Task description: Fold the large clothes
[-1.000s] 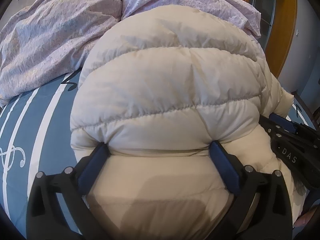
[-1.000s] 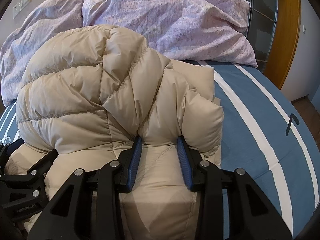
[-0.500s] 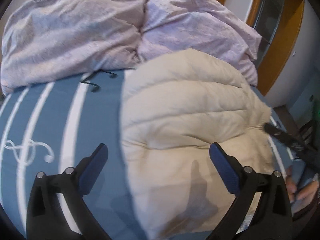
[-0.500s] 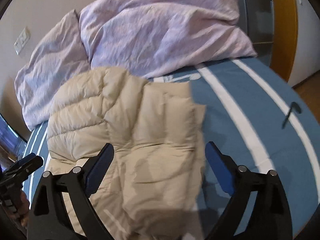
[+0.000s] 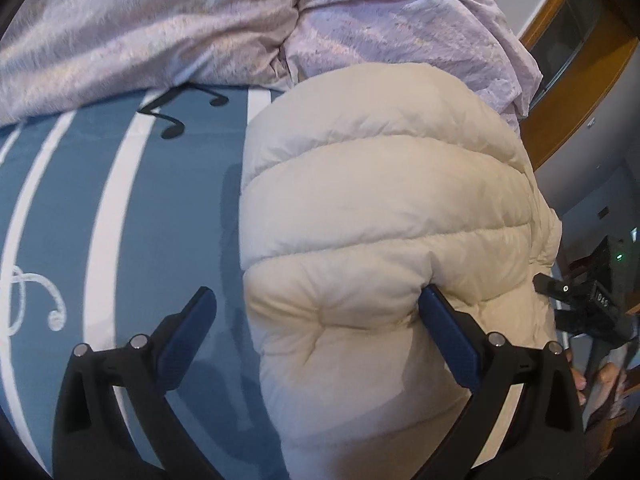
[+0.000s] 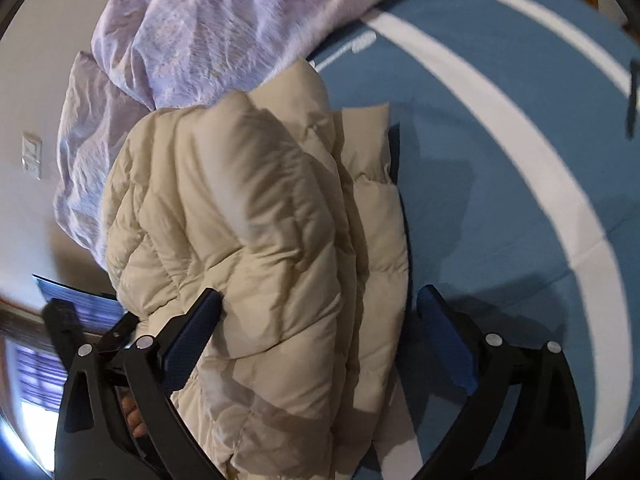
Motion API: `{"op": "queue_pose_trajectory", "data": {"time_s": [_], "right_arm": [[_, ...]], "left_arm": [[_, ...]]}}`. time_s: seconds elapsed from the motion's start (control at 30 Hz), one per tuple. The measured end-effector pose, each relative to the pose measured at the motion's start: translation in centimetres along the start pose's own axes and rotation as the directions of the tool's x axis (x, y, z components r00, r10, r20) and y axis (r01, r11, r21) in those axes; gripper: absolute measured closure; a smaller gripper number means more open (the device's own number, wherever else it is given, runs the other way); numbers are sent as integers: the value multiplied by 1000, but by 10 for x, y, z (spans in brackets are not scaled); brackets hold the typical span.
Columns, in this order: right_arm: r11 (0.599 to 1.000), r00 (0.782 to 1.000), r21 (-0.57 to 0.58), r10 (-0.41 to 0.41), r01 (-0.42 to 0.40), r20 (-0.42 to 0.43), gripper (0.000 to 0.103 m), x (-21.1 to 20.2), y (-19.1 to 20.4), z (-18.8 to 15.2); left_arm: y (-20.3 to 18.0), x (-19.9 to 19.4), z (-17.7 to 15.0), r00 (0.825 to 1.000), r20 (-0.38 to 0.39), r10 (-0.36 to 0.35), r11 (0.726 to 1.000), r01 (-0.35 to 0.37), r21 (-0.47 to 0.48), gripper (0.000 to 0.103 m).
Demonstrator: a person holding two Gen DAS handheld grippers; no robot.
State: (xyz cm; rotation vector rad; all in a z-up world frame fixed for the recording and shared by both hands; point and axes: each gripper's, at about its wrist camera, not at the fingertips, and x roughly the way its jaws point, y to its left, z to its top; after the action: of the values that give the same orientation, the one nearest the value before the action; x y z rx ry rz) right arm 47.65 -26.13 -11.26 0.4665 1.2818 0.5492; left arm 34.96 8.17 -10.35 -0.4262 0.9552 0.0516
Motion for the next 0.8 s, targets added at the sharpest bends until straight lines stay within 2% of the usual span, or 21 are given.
{"op": "queue_pose_trajectory", "data": {"time_s": [0.2, 0.33, 0.5, 0.6, 0.63, 0.77, 0.8], "right_arm": [[994, 994, -15, 108, -108, -3, 1, 8, 0, 4], [983, 983, -30, 182, -183, -14, 2, 18, 4, 8], [974, 975, -45, 219, -220, -26, 15, 27, 10, 9], [968, 968, -30, 250, -251, -29, 28, 32, 10, 11], [966, 966, -26, 258, -259, -26, 34, 33, 10, 11], [947, 947, -2, 322, -322, -10, 60, 33, 9, 9], [945, 945, -3, 327, -327, -8, 62, 31, 10, 10]], "left_arm": [[3, 17, 6, 997, -33, -73, 997, 72, -29, 2], [6, 29, 14, 988, -63, -139, 989, 135, -59, 2], [23, 42, 18, 964, -87, -251, 961, 237, -142, 2], [29, 44, 19, 953, -67, -296, 944, 281, -173, 2], [29, 44, 19, 953, -64, -297, 943, 283, -173, 4], [26, 42, 18, 937, -45, -346, 926, 333, -179, 37], [26, 39, 17, 936, -35, -351, 925, 340, -169, 42]]}}
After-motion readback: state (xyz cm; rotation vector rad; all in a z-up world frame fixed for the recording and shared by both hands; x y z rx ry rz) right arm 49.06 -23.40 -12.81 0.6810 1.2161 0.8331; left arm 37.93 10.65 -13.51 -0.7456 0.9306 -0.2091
